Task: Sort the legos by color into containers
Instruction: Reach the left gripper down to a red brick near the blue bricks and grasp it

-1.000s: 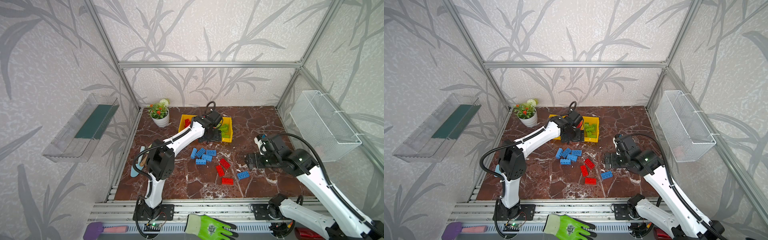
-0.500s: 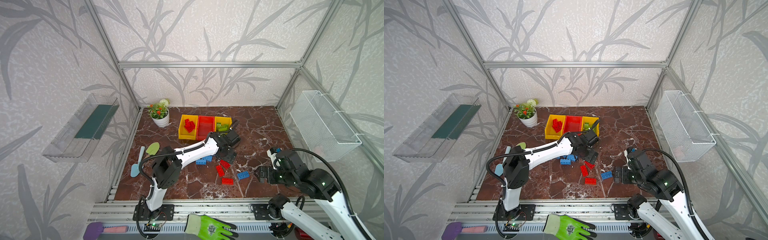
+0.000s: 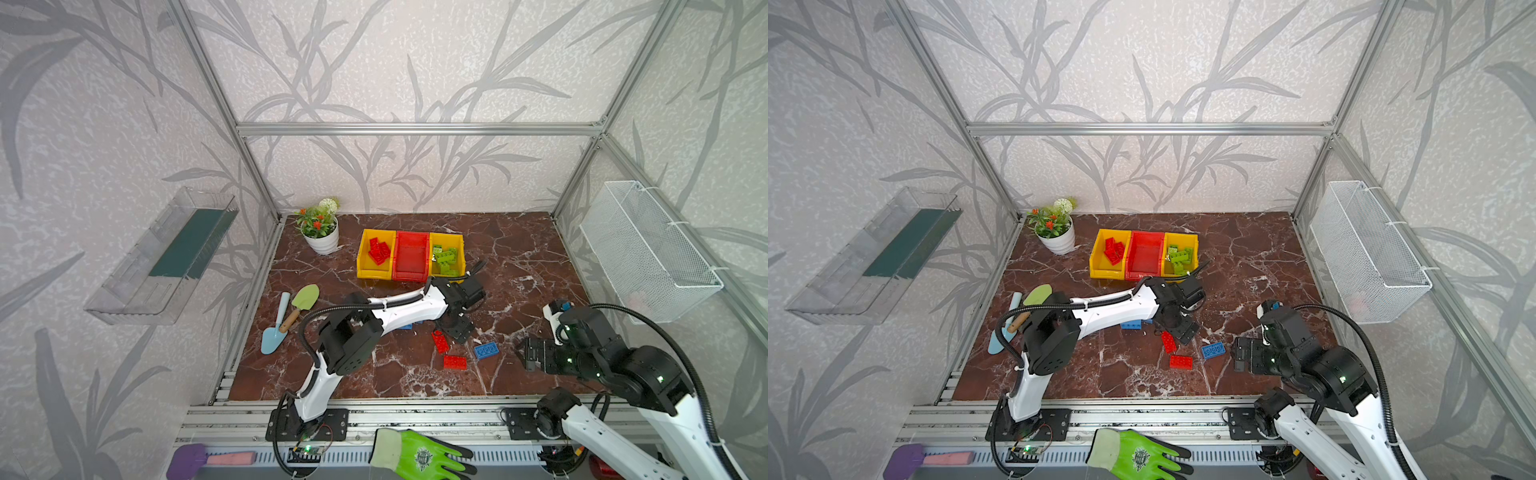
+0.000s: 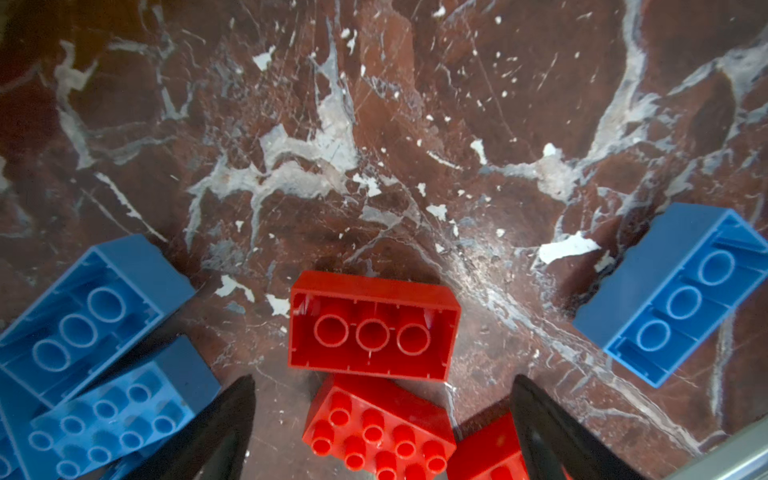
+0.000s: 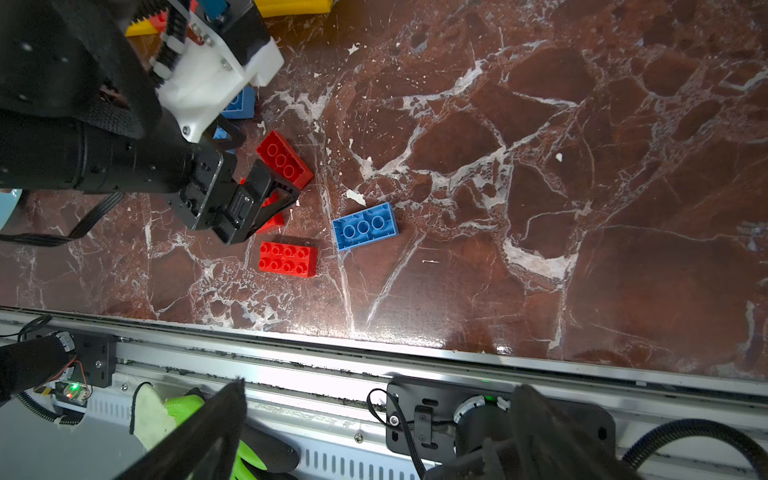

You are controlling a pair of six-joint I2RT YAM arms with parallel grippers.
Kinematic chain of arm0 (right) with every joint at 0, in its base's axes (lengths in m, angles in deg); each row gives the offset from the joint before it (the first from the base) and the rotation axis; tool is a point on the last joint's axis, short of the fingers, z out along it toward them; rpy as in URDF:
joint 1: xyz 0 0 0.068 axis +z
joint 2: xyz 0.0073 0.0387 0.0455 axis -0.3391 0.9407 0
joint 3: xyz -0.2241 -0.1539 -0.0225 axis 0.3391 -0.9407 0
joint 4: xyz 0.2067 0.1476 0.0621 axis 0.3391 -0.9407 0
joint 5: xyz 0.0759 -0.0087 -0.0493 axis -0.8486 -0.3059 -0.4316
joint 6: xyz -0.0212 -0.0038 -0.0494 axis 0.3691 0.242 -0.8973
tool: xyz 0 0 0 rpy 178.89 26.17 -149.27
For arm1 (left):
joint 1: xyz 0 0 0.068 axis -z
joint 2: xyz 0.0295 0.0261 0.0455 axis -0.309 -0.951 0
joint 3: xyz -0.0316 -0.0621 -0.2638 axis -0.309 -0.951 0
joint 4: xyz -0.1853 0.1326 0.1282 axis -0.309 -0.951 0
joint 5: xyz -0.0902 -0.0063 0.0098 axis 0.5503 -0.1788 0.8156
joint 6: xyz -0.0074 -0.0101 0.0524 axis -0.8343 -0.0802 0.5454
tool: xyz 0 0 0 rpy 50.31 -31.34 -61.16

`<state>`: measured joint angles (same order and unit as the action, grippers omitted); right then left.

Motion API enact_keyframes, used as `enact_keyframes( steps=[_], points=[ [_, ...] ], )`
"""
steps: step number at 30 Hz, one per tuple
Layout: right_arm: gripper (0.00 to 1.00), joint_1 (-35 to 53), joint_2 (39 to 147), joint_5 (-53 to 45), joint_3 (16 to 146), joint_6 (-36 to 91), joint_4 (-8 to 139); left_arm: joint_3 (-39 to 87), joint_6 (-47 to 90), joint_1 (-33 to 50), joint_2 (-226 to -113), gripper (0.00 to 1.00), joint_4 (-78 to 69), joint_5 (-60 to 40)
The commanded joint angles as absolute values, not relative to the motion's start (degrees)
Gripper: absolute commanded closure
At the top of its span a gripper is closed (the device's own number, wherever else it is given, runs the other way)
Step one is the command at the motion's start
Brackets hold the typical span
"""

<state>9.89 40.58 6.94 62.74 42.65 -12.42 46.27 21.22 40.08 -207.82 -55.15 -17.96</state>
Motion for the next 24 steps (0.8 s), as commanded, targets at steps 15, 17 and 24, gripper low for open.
enact_keyframes(
  steps=[15, 17, 24],
  points=[
    [0.01, 9.78, 42.69, 8.58, 64.86, 42.79, -13.43, 46.87, 24.24, 40.25, -212.77, 0.10, -53.60, -18.37],
    [0.01, 9.75, 42.86, 8.61, 64.83, 42.79, -13.39, 46.93, 24.32, 40.27, -212.90, 0.14, -53.61, -18.52],
    [0.01, 9.79, 43.96, 8.43, 65.02, 42.70, -12.52, 47.57, 25.15, 40.18, -213.55, 0.20, -54.34, -19.35]
  ],
)
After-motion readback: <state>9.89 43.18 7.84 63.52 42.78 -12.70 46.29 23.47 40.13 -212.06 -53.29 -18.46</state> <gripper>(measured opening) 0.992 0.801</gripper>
